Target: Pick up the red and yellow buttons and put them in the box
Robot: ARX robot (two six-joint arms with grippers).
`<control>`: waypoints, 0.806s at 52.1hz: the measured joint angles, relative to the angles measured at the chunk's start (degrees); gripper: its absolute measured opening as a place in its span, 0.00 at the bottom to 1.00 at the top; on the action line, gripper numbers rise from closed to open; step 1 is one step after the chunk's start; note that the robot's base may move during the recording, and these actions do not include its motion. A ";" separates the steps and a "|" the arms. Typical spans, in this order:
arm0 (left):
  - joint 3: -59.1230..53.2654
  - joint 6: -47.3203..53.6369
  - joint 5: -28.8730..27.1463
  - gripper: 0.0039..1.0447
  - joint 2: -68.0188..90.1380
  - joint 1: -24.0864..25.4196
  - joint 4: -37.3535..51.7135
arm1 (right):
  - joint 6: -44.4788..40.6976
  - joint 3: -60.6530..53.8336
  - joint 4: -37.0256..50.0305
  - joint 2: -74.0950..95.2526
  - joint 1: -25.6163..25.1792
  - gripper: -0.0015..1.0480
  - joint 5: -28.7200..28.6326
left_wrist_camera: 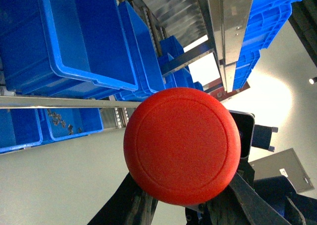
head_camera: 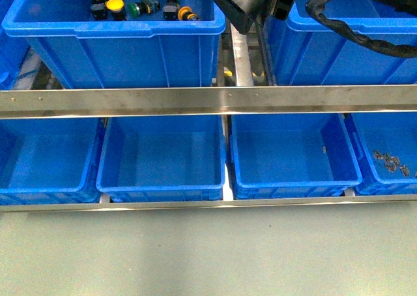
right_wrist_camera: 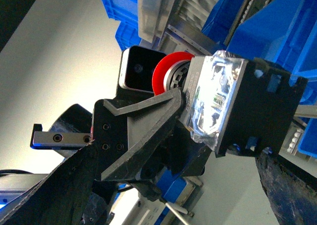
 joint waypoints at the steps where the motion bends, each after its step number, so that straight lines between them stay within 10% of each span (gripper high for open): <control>1: 0.04 0.17 0.00 0.21 0.02 -0.09 -0.22 | 0.00 -0.02 -0.02 0.00 -0.04 0.93 0.00; 42: 0.52 0.44 -2.38 0.21 2.10 -3.10 -0.22 | 0.15 -0.92 0.00 0.00 -2.95 0.93 0.09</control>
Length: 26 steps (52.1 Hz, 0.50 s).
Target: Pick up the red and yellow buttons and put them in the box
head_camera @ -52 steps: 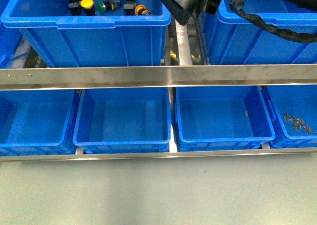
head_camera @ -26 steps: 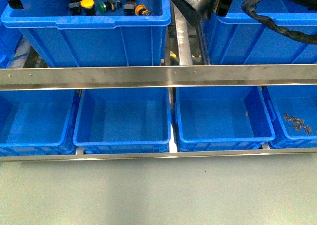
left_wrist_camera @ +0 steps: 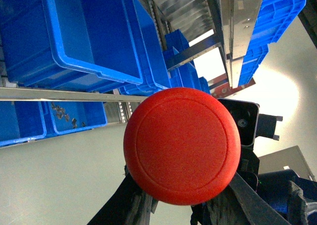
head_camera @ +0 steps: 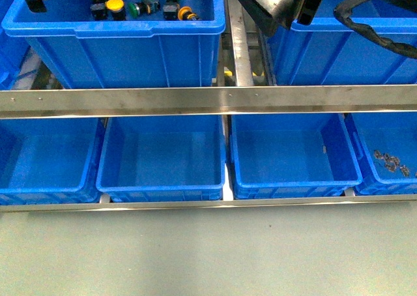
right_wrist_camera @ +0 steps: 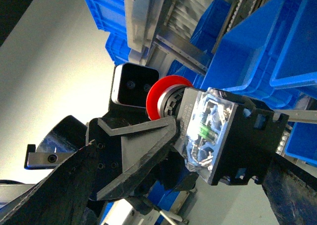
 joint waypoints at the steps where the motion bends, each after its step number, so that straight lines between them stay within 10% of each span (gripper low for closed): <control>1: 0.00 -0.11 -0.02 0.21 0.04 -0.13 0.13 | 0.00 0.00 0.00 0.00 -0.04 0.93 -0.02; 26: -0.46 -1.70 -0.15 0.21 0.83 -2.51 0.55 | 0.00 -0.02 0.00 0.00 -1.18 0.93 0.04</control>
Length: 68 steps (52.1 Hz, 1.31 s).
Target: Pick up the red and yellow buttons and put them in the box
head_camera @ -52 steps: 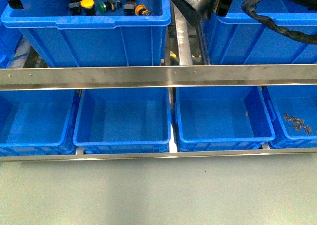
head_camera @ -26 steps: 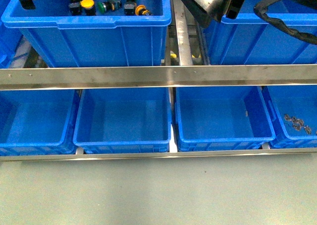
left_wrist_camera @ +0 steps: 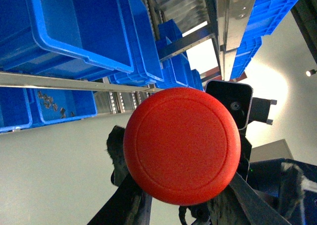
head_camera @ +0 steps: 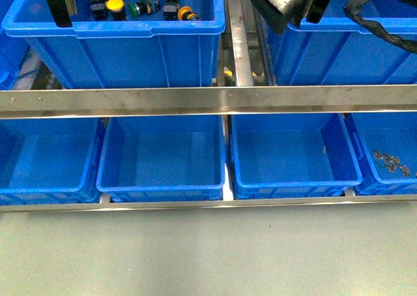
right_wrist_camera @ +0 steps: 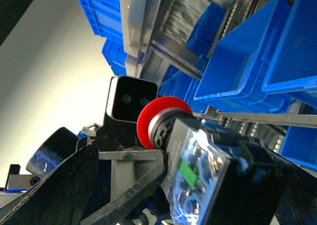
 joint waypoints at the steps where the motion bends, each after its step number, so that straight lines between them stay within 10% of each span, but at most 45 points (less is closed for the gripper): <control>1: -0.15 0.07 0.00 0.21 0.00 0.00 -0.13 | 0.00 0.00 0.00 0.00 -0.04 0.93 0.00; 10: -0.90 0.39 0.17 0.21 0.02 0.07 -0.48 | 0.04 0.00 0.00 0.00 -0.39 0.92 0.00; 32: -0.79 0.68 0.83 0.21 0.57 -0.42 -0.07 | 5.66 -1.42 0.00 0.28 -2.40 0.33 1.36; 50: -0.50 1.07 -1.99 0.20 1.42 -1.95 -0.15 | 11.98 -2.12 0.00 0.28 -3.63 0.28 1.55; 68: -0.50 7.48 -7.82 0.69 1.05 -2.05 -1.18 | 11.87 -2.60 0.00 0.28 -4.00 0.26 2.01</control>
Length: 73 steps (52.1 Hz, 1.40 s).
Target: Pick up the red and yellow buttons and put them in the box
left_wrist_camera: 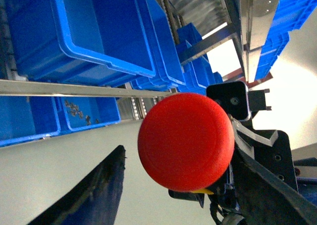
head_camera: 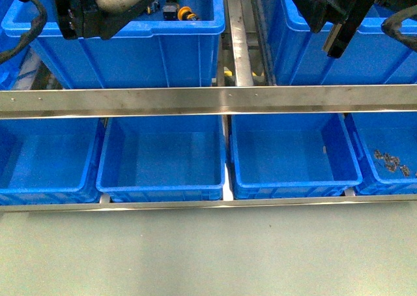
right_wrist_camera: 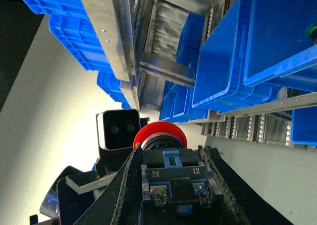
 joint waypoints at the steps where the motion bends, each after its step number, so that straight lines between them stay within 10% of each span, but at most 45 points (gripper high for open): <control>1: 0.02 0.26 -0.37 0.72 -0.26 0.15 -0.02 | 0.00 -0.02 0.00 0.00 -0.02 0.26 0.02; 9: 1.18 3.52 -1.44 0.94 -4.09 1.97 -2.58 | -0.02 -0.13 0.00 0.00 -0.28 0.25 0.00; 40: -3.10 16.02 -3.65 0.92 -34.73 25.86 -24.06 | -2.47 -1.75 0.00 -0.11 -2.08 0.25 0.39; 62: -4.76 20.17 13.99 0.92 -65.59 50.97 -51.80 | -21.40 -9.18 -7.28 -19.12 -8.63 0.25 3.56; 68: -6.03 19.80 11.17 0.92 -66.45 49.68 -53.42 | -23.26 -10.03 -10.60 -22.08 -8.22 0.25 4.42; 73: -8.13 29.20 -5.95 0.79 -69.59 42.49 -60.04 | -24.35 -10.08 -12.61 -24.20 -7.61 0.25 4.68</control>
